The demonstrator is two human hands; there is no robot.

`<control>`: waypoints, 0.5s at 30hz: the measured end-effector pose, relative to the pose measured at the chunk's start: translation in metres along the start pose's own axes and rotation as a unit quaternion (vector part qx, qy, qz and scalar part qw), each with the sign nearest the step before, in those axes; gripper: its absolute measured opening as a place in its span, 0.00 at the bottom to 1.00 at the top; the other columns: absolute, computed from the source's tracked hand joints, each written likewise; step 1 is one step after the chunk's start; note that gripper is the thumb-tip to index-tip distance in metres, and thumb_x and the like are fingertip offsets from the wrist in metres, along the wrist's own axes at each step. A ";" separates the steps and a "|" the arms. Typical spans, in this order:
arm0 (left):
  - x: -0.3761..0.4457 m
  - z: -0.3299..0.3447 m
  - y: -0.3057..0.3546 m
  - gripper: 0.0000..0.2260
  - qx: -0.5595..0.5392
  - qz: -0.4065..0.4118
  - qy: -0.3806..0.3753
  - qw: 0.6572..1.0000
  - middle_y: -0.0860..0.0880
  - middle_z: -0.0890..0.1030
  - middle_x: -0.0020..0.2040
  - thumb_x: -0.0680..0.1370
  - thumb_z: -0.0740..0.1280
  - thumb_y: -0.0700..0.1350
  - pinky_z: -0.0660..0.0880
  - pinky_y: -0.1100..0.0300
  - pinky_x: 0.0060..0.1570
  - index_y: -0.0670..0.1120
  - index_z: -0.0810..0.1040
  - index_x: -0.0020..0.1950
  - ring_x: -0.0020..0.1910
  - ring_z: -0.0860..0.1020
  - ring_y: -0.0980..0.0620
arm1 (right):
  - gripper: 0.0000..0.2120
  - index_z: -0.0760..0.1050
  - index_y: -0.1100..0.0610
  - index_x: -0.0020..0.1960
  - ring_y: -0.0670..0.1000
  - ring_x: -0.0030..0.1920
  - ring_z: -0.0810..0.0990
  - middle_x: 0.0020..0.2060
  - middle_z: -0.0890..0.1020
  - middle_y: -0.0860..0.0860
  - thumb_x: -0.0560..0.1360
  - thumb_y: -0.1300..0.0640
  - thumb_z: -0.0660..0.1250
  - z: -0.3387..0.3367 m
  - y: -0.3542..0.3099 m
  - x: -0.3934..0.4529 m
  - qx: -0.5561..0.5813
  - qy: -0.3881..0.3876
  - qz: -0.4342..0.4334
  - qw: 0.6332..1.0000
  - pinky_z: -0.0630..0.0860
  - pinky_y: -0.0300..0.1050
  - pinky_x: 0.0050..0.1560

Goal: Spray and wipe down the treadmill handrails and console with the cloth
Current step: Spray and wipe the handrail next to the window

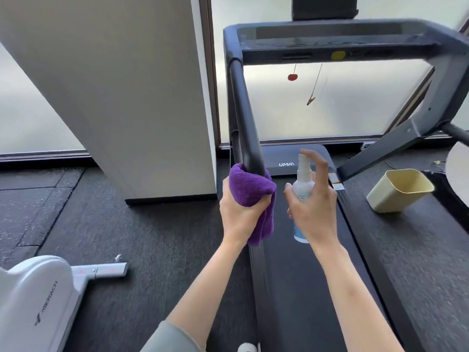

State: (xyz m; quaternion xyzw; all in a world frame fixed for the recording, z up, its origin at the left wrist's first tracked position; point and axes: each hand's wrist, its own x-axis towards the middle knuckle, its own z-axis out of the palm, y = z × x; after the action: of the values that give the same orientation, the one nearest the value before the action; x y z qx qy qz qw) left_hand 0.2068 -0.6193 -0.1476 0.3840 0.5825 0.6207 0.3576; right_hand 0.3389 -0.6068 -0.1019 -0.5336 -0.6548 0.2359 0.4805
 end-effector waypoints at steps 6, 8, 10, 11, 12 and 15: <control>0.025 -0.033 0.004 0.25 -0.041 -0.023 -0.074 0.996 0.58 0.83 0.50 0.61 0.74 0.58 0.76 0.61 0.53 0.55 0.76 0.56 0.50 0.81 0.59 | 0.30 0.64 0.40 0.67 0.60 0.30 0.79 0.37 0.77 0.47 0.75 0.67 0.68 0.007 -0.032 -0.008 -0.030 0.034 -0.005 0.999 0.81 0.58 0.36; 0.040 -0.041 0.012 0.27 -0.064 -0.036 -0.089 0.993 0.56 0.83 0.50 0.60 0.74 0.59 0.76 0.62 0.51 0.54 0.77 0.56 0.49 0.81 0.59 | 0.30 0.63 0.40 0.67 0.60 0.30 0.79 0.36 0.78 0.50 0.75 0.67 0.68 0.015 -0.047 -0.006 -0.053 0.051 -0.017 0.997 0.81 0.59 0.36; 0.054 -0.052 0.020 0.30 -0.081 -0.047 -0.111 0.989 0.54 0.83 0.52 0.59 0.75 0.60 0.76 0.63 0.50 0.51 0.76 0.59 0.49 0.81 0.58 | 0.30 0.62 0.41 0.66 0.60 0.31 0.79 0.36 0.77 0.47 0.75 0.67 0.68 0.028 -0.060 -0.004 -0.074 0.072 -0.022 0.994 0.80 0.57 0.37; 0.061 -0.060 0.022 0.31 -0.085 -0.050 -0.124 0.987 0.53 0.83 0.52 0.59 0.75 0.61 0.77 0.63 0.50 0.51 0.76 0.59 0.50 0.81 0.58 | 0.30 0.62 0.41 0.66 0.59 0.33 0.78 0.38 0.76 0.44 0.75 0.67 0.68 0.037 -0.067 -0.005 -0.087 0.084 -0.025 0.992 0.80 0.54 0.39; 0.068 -0.070 0.023 0.31 -0.088 -0.052 -0.140 0.985 0.53 0.83 0.52 0.59 0.75 0.60 0.77 0.62 0.50 0.51 0.76 0.59 0.50 0.81 0.57 | 0.30 0.62 0.42 0.67 0.57 0.34 0.76 0.40 0.75 0.42 0.74 0.66 0.69 0.048 -0.074 -0.007 -0.102 0.097 -0.031 0.990 0.77 0.48 0.40; 0.090 -0.105 0.024 0.30 -0.083 -0.057 -0.194 0.976 0.51 0.83 0.53 0.60 0.76 0.59 0.78 0.58 0.53 0.50 0.77 0.59 0.52 0.82 0.55 | 0.28 0.66 0.50 0.70 0.49 0.35 0.73 0.50 0.76 0.45 0.74 0.66 0.70 0.085 -0.091 -0.016 -0.132 0.134 -0.026 0.982 0.70 0.37 0.40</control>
State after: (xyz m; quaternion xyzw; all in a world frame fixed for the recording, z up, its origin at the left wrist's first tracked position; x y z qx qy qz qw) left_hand 0.0729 -0.5877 -0.1213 0.4319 0.4693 0.5595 0.5293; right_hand 0.2208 -0.6332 -0.0693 -0.6016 -0.6237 0.0615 0.4952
